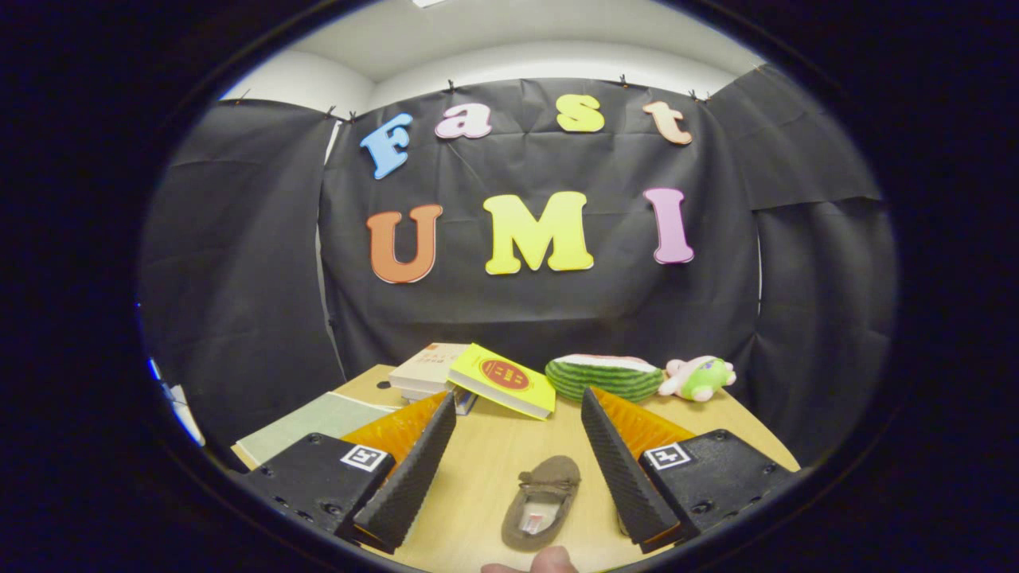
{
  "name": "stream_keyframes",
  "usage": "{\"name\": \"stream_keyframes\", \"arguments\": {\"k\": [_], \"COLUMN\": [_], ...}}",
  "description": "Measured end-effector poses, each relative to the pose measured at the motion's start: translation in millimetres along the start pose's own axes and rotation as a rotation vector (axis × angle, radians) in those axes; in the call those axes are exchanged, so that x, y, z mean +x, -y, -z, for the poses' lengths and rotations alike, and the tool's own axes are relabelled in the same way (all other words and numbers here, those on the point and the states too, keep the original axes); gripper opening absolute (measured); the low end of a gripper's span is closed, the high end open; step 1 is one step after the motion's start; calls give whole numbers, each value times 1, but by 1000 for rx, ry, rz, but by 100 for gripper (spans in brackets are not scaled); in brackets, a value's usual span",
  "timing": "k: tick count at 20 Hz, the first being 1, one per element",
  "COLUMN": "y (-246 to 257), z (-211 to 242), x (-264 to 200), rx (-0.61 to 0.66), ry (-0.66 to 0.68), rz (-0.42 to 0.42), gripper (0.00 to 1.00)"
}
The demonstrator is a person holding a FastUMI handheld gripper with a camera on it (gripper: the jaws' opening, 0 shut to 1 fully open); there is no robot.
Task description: Open the storage box then place both shoes into the box .Put the left shoe in first, then the right shoe, with the right side of both shoes facing outward in a uniform manner.
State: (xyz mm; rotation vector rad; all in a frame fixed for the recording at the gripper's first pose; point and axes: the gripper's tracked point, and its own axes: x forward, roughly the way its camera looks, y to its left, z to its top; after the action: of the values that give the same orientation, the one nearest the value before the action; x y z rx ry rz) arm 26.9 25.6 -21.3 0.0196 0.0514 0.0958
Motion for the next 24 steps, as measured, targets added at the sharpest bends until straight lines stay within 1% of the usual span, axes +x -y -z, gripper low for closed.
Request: {"name": "stream_keyframes", "arguments": {"k": [7, 13, 18, 22, 24], "y": [12, 24, 21, 17, 16], "z": [-20, -9, -2, 2, 7], "x": [-13, -17, -20, -35, -42], "rx": [-15, -17, 1, -2, 3], "ry": [45, 20, -1, -13, -45], "rz": [27, 38, 15, -10, -18], "gripper": [100, 100, 100, 100, 100]}}
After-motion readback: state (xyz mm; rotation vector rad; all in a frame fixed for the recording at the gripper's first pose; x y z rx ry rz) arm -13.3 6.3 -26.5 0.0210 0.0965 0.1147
